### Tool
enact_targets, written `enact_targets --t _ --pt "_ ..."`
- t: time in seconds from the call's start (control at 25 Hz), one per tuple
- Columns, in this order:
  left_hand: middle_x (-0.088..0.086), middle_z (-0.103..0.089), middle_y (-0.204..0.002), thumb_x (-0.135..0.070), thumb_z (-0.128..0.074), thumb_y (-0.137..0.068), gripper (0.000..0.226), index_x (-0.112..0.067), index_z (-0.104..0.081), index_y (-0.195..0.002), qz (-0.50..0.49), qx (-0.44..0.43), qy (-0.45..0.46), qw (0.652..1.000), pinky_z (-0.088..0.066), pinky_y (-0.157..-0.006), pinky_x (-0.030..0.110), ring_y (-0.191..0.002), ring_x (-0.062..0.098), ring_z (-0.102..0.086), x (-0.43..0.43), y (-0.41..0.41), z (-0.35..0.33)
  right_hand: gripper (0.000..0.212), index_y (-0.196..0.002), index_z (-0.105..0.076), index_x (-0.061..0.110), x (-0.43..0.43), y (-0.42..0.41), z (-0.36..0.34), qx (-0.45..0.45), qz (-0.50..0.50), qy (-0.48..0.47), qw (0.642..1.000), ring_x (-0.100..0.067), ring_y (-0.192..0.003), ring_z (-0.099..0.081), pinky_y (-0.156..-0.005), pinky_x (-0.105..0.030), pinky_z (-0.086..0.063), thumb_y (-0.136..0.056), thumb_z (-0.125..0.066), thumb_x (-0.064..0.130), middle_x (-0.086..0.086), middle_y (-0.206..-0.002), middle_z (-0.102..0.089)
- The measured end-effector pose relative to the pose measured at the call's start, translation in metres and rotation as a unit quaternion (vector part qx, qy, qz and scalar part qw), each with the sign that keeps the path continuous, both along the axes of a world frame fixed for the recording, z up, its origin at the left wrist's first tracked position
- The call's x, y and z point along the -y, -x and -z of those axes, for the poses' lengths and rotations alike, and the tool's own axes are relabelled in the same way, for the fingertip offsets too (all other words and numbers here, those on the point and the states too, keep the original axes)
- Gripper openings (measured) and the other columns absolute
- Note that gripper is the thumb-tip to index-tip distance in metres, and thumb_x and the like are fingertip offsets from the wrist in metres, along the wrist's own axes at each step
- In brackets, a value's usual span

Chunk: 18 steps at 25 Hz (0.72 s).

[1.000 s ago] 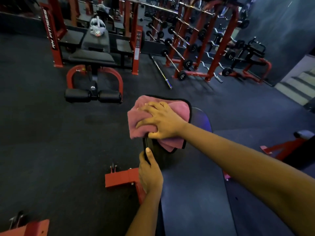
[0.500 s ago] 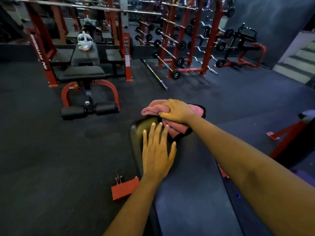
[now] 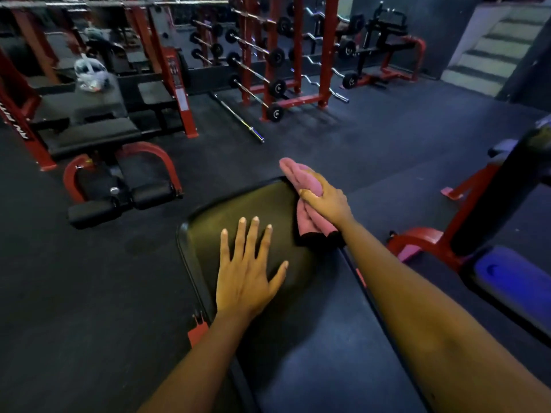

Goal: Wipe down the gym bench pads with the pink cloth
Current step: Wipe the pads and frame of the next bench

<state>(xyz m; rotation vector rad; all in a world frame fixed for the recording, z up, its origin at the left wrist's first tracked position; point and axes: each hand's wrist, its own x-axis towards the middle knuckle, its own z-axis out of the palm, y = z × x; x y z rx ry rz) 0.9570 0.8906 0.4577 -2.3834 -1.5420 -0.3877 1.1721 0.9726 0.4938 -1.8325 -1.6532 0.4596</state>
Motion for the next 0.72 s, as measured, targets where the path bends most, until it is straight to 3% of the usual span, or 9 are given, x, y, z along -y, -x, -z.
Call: enact_targets --t 0.16,0.52,0.72 --pt "0.014 -0.039 -0.146 -0.056 -0.031 -0.085 0.069 -0.013 -0.042 -0.139 0.012 -0.005 0.006 1.000 -0.012 -0.112 0.051 -0.138 0.033 -0.031 0.000 0.001 -0.003 0.062 -0.139 -0.027 0.048 0.044 -0.006 0.031 -0.052 0.057 0.007 0.997 -0.027 -0.123 -0.049 -0.106 -0.040 -0.035 -0.078 -0.039 0.055 0.004 -0.139 -0.051" --pt "0.013 -0.047 -0.141 -0.047 -0.033 -0.086 0.062 -0.010 -0.047 -0.134 0.194 -0.015 0.066 0.979 -0.021 -0.106 0.047 -0.132 0.031 -0.041 0.097 -0.047 0.038 0.063 -0.136 -0.035 0.041 0.175 -0.027 0.089 -0.080 0.134 0.041 0.987 -0.029 -0.119 -0.053 -0.099 -0.037 -0.041 -0.074 -0.043 0.045 0.000 -0.136 -0.054" --pt "0.013 -0.049 -0.138 -0.046 -0.033 -0.085 0.061 -0.010 -0.050 -0.132 0.232 -0.041 0.095 0.967 -0.019 -0.108 0.046 -0.131 0.031 -0.042 0.130 -0.079 0.059 0.062 -0.134 -0.033 0.049 0.260 -0.042 0.125 -0.090 0.177 0.085 0.976 -0.031 -0.115 -0.055 -0.094 -0.040 -0.044 -0.074 -0.046 0.045 0.004 -0.134 -0.055"
